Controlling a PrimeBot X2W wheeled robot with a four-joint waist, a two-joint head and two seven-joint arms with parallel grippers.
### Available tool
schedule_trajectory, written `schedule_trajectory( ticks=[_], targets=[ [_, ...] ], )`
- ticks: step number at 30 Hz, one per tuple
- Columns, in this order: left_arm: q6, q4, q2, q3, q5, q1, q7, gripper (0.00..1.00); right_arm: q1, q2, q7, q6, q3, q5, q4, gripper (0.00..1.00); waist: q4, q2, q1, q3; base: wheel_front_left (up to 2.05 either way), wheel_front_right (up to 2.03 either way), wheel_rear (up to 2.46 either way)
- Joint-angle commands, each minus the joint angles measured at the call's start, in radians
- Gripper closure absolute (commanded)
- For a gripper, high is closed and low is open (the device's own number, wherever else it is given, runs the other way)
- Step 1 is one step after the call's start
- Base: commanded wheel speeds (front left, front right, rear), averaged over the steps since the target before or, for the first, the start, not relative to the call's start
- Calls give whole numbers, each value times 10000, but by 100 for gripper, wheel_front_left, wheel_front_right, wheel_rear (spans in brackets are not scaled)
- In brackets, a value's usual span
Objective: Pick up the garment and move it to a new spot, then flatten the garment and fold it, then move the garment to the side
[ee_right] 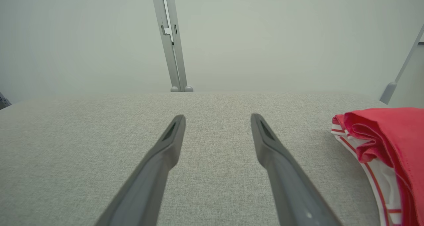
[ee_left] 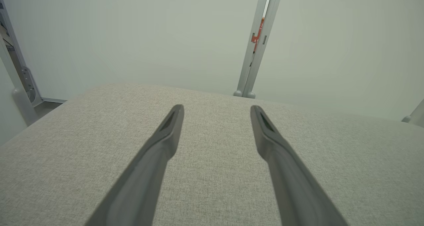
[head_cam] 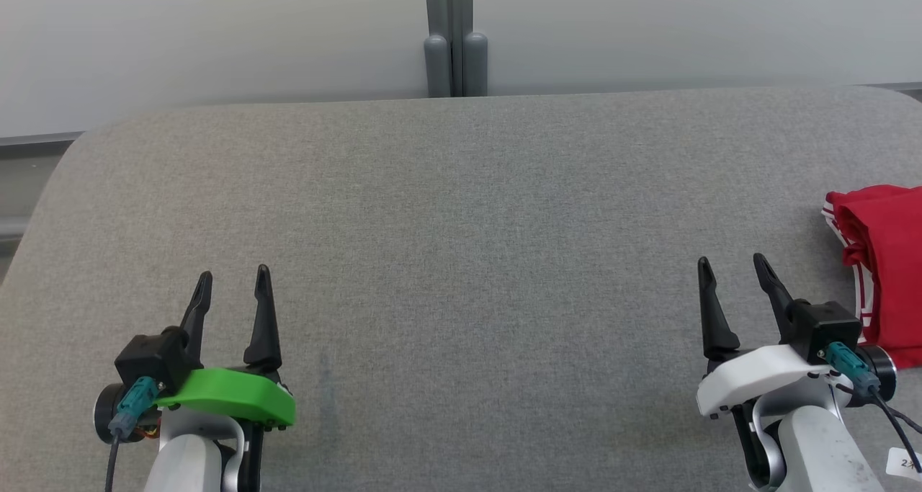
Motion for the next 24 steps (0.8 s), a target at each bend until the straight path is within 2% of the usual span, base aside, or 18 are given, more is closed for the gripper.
schedule_trajectory(
  ticks=[1, 20, 21, 24],
  targets=[
    [-32, 16, 11, 10, -99, 21, 1, 0, 1, -11, -41, -22, 11, -30, -56, 0, -13, 0, 1, -1, 0, 0, 0],
    [9, 71, 10, -59, -355, 130, 1, 0, -78, -14, -41, -22, -63, -136, -131, 0, 9, 0, 1, -59, 0, 0, 0],
    [-2, 75, -2, -86, -357, 42, 0, 100, -26, -2, 0, 0, -66, -101, -90, 100, 9, 0, 1, -61, 0, 0, 0],
    [-2, 332, -25, -108, -388, 201, 12, 100, 141, 55, 34, 2, -81, -74, 183, 100, 9, 0, 1, -63, 0, 0, 0]
  ],
)
